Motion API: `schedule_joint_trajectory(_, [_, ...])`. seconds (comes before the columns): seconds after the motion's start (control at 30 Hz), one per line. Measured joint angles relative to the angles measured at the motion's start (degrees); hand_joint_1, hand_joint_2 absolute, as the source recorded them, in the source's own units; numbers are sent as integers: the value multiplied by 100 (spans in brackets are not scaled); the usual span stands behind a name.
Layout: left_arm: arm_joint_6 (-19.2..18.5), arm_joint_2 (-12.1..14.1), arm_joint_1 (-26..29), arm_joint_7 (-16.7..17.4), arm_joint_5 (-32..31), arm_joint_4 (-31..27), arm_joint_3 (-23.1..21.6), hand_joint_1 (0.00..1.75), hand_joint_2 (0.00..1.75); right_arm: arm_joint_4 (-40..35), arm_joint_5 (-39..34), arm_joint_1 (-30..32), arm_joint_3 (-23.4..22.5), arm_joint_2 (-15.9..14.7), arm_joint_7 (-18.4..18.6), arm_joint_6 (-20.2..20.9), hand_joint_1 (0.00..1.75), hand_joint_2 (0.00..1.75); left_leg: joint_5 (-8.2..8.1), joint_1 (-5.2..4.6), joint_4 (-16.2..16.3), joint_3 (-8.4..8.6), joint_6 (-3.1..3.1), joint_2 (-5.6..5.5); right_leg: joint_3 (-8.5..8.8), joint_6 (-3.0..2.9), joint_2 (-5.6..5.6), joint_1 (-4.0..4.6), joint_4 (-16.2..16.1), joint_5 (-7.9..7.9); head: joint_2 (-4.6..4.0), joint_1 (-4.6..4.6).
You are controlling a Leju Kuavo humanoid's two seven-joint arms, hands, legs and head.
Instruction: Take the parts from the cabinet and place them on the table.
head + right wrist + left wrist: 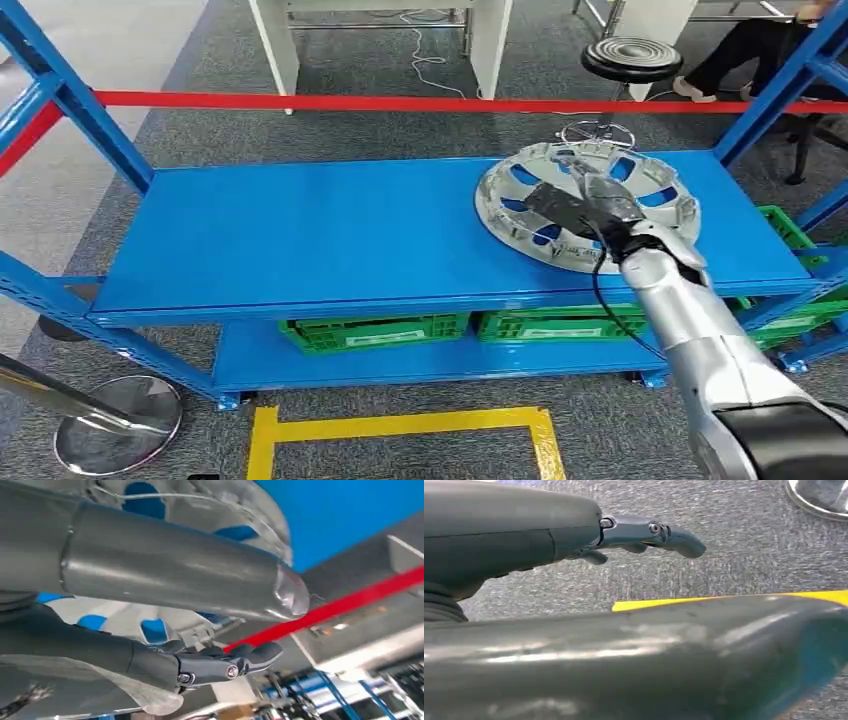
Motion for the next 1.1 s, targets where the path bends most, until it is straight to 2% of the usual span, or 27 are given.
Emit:
schedule_joint_trajectory(0.1, [0,-13,-2,24,0,0,0,0,0,260,243,-109,208,7,159,-118,0,0,0,0,0,0,0,-1,0,0,0,0,0,0,0,2])
schedule_joint_trajectory(0.3, [26,-74,0,17,-7,0,0,0,0,472,964,-125,601,94,503,-800,0,0,0,0,0,0,0,-1,-1,0,0,0,0,0,0,2])
schedule_joint_trajectory(0.47, [46,-109,0,-11,-101,0,0,0,0,474,1473,-16,721,120,666,-1124,0,0,0,0,0,0,0,-2,-2,0,-2,0,0,0,0,2])
schedule_joint_trajectory(0.67, [4,-125,7,-149,77,0,20,0,0,524,975,251,647,120,155,-774,0,0,0,0,0,-1,0,-2,-4,0,-2,0,-1,0,0,2])
schedule_joint_trajectory(1.1, [-48,-125,50,-365,151,0,101,0,0,804,653,623,332,59,-13,-651,0,0,0,0,0,0,0,-1,-6,0,1,0,-1,0,0,2])
